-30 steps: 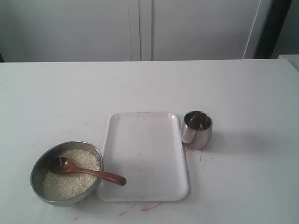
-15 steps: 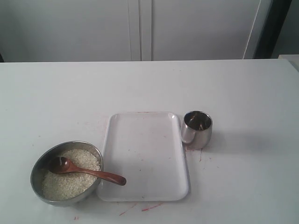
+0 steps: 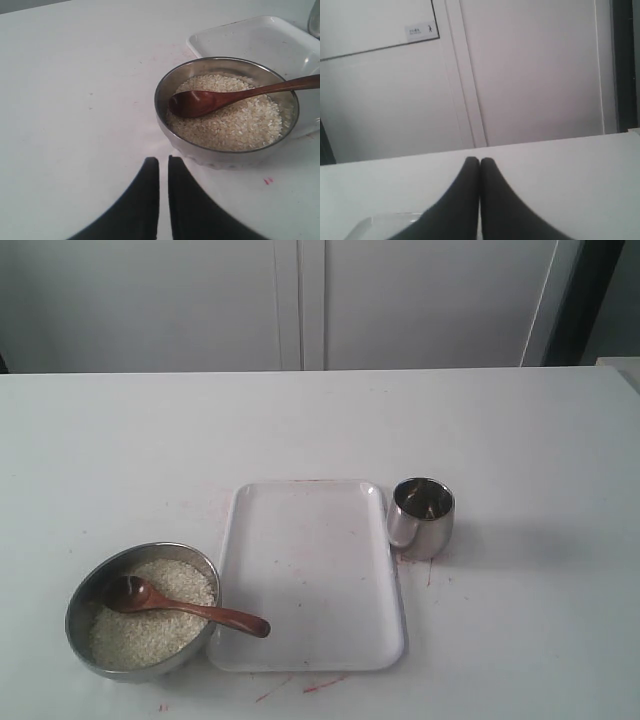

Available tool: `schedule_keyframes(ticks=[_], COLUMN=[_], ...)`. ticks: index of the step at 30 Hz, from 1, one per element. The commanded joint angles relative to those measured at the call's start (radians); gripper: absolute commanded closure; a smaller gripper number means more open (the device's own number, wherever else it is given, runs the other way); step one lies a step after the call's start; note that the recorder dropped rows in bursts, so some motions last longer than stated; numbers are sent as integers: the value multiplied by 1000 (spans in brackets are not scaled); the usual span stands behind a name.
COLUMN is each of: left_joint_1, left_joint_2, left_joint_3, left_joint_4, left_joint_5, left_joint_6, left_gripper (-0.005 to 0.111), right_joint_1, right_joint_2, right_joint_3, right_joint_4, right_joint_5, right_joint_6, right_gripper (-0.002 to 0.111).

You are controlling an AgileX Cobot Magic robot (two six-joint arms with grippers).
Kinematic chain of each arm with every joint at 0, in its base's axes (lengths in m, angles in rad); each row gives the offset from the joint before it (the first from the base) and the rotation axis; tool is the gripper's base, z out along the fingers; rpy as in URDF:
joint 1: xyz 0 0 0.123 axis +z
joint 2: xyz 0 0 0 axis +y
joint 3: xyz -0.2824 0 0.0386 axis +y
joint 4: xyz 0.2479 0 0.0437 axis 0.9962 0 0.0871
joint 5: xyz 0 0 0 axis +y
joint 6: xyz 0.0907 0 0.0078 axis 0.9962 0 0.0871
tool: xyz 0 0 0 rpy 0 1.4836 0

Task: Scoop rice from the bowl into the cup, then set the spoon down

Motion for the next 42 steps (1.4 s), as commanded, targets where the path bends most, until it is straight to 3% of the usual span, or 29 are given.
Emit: schedule_keyframes(ticks=[1,5,9,12,14,19,23,27,36,42], left_joint_1=[-5,-5,-5,-5,-5,-5,-5,-5,-5,-5], left_joint_2=[1,1,1,1,1,1,1,1,1,1], left_joint_3=[-3,-3,-3,-3,-3,-3,-3,-3,-3,-3], left_joint_4=[-7,-7,-7,-7,-7,-7,-7,-7,-7,-7], left_joint_5=[-1,-1,-1,-1,-1,-1,-1,-1,-1,-1], left_joint_6=[-2,-2,-2,-2,-2,-2,-2,-2,-2,-2], left_gripper=[92,92,92,92,92,92,92,92,92,92], right_joint_1=[-8,-8,-8,-6,8,81,127,134,134,236], right_joint_2=[-6,-6,-6,-6,-6,107,318,535,868,997], right_joint_3=[4,4,4,-46,-117,-343,-556,-799,-1247,-1348], right_joint_4=[-1,-1,6,11,11,136,364,441,437,391], right_joint_5=[-95,-108,-112,54,187,473,641,827,1249,1268], right_joint_6=[102,113,291,466,455,155,-162,-444,-633,-726], right_gripper=[108,108,108,108,108,108,108,108,108,108])
